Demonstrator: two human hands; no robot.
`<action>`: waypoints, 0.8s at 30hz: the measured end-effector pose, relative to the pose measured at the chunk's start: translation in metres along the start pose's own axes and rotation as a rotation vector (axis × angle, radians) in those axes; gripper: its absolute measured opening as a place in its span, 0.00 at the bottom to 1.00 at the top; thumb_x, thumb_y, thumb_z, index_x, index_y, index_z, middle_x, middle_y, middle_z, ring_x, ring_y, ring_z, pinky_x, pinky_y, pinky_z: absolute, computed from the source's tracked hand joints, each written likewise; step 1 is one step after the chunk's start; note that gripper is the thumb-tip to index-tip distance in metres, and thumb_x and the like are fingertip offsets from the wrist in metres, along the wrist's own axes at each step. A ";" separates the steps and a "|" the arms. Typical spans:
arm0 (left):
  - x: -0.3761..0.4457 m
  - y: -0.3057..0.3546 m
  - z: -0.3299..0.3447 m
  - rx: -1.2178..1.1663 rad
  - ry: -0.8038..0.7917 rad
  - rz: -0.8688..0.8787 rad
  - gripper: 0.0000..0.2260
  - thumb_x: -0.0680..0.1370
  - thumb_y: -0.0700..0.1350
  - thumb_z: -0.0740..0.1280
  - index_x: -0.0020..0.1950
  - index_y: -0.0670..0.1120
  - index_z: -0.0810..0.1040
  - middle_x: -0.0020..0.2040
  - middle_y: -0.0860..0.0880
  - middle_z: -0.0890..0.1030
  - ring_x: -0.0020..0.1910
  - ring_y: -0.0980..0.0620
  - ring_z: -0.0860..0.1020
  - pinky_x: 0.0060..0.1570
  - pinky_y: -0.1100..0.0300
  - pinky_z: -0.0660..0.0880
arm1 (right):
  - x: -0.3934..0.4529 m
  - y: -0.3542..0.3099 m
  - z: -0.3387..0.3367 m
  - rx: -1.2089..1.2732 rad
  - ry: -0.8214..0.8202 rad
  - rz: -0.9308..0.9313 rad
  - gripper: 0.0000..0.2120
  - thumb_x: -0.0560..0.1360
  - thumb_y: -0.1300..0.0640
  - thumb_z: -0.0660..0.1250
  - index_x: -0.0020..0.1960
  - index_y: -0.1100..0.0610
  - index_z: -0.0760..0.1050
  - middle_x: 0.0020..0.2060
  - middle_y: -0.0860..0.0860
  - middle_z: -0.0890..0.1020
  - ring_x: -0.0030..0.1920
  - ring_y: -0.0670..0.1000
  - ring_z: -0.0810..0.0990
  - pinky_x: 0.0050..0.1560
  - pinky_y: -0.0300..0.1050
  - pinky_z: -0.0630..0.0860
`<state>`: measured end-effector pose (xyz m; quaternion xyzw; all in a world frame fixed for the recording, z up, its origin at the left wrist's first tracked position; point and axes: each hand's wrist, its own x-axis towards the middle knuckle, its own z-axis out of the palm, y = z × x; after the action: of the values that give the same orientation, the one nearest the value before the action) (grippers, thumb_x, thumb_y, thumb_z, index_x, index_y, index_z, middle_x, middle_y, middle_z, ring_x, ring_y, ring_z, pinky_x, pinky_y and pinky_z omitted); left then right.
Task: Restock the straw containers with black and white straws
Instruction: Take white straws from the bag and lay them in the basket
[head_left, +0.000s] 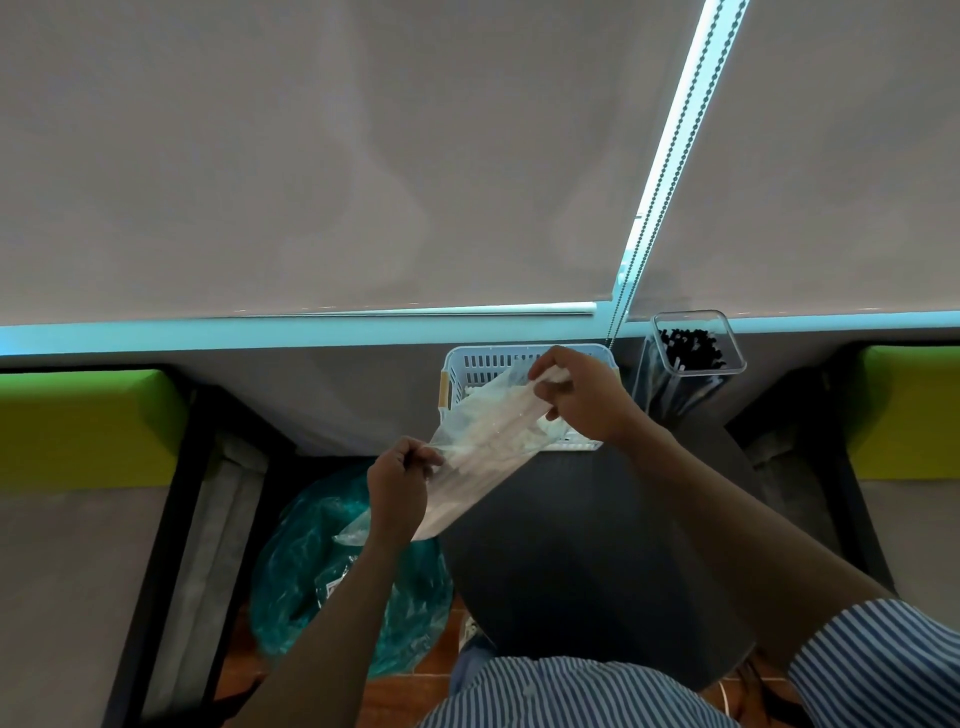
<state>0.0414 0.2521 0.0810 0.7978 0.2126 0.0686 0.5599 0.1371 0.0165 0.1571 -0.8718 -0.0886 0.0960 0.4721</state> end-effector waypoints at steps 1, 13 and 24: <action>-0.001 0.001 0.000 0.008 -0.001 0.006 0.19 0.73 0.22 0.59 0.34 0.44 0.77 0.34 0.47 0.82 0.32 0.59 0.77 0.37 0.70 0.75 | 0.000 -0.001 -0.001 0.001 0.006 0.001 0.13 0.78 0.64 0.69 0.44 0.46 0.77 0.44 0.51 0.83 0.32 0.47 0.84 0.33 0.36 0.77; -0.003 0.004 0.002 -0.017 0.037 -0.018 0.18 0.74 0.23 0.59 0.34 0.43 0.76 0.34 0.44 0.82 0.29 0.62 0.74 0.35 0.72 0.72 | 0.012 -0.004 -0.008 -0.090 0.036 -0.028 0.08 0.76 0.59 0.72 0.54 0.53 0.79 0.48 0.49 0.82 0.44 0.52 0.84 0.46 0.49 0.84; -0.007 -0.001 -0.003 0.068 0.082 -0.004 0.17 0.77 0.25 0.60 0.36 0.42 0.78 0.34 0.48 0.81 0.30 0.62 0.74 0.36 0.71 0.72 | 0.018 -0.016 -0.034 -0.081 0.119 -0.045 0.09 0.75 0.67 0.70 0.48 0.54 0.78 0.46 0.55 0.81 0.41 0.52 0.83 0.38 0.45 0.84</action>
<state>0.0339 0.2521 0.0819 0.8125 0.2389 0.0929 0.5236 0.1623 0.0027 0.1874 -0.8922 -0.0838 0.0300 0.4429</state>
